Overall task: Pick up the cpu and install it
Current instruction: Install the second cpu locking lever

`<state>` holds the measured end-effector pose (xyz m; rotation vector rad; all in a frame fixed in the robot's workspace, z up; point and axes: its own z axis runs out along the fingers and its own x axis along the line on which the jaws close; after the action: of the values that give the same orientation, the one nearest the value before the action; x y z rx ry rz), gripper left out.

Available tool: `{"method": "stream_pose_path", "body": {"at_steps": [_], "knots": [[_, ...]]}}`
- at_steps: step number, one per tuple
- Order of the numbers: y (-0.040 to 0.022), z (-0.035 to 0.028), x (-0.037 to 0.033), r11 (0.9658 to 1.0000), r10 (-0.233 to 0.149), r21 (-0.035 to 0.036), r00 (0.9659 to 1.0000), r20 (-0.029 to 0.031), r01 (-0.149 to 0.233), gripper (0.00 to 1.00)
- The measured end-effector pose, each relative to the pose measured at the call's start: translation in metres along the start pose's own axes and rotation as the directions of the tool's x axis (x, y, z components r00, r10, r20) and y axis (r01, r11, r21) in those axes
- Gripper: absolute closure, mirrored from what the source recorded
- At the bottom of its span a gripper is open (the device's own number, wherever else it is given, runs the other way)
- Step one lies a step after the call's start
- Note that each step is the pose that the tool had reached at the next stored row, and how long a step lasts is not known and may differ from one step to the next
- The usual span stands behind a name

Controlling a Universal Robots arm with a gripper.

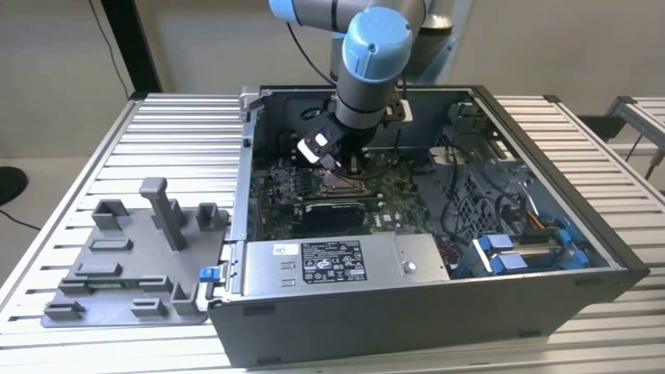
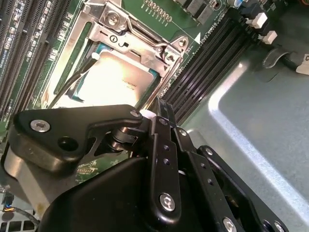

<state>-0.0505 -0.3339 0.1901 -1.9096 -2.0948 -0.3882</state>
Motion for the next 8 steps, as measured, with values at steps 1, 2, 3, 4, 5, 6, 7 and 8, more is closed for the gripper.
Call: {"method": "stream_pose_path", "body": {"at_steps": [1, 2, 3, 4, 5, 6, 7, 8], "knots": [[0.0001, 0.0004, -0.0001, 1.0000, 0.000, 0.0000, 1.0000, -0.0001, 0.000, 1.00], [0.0004, 0.0015, 0.0002, 1.0000, 0.000, -0.0001, 1.0000, -0.0024, 0.000, 1.00], [0.0007, 0.0023, 0.0006, 1.0000, 0.000, -0.0008, 1.0000, -0.0050, 0.000, 1.00], [0.0007, 0.0029, 0.0009, 1.0000, -0.001, -0.0008, 1.0000, -0.0076, 0.001, 1.00], [0.0007, 0.0036, 0.0011, 1.0000, -0.001, -0.0010, 0.9999, -0.0102, 0.001, 1.00], [0.0007, 0.0042, 0.0013, 1.0000, 0.000, -0.0013, 0.9999, -0.0123, 0.000, 1.00], [0.0007, 0.0047, 0.0015, 1.0000, 0.000, -0.0012, 0.9999, -0.0138, 0.000, 1.00], [0.0008, 0.0051, 0.0016, 1.0000, 0.000, -0.0011, 0.9999, -0.0148, 0.000, 1.00]]}}
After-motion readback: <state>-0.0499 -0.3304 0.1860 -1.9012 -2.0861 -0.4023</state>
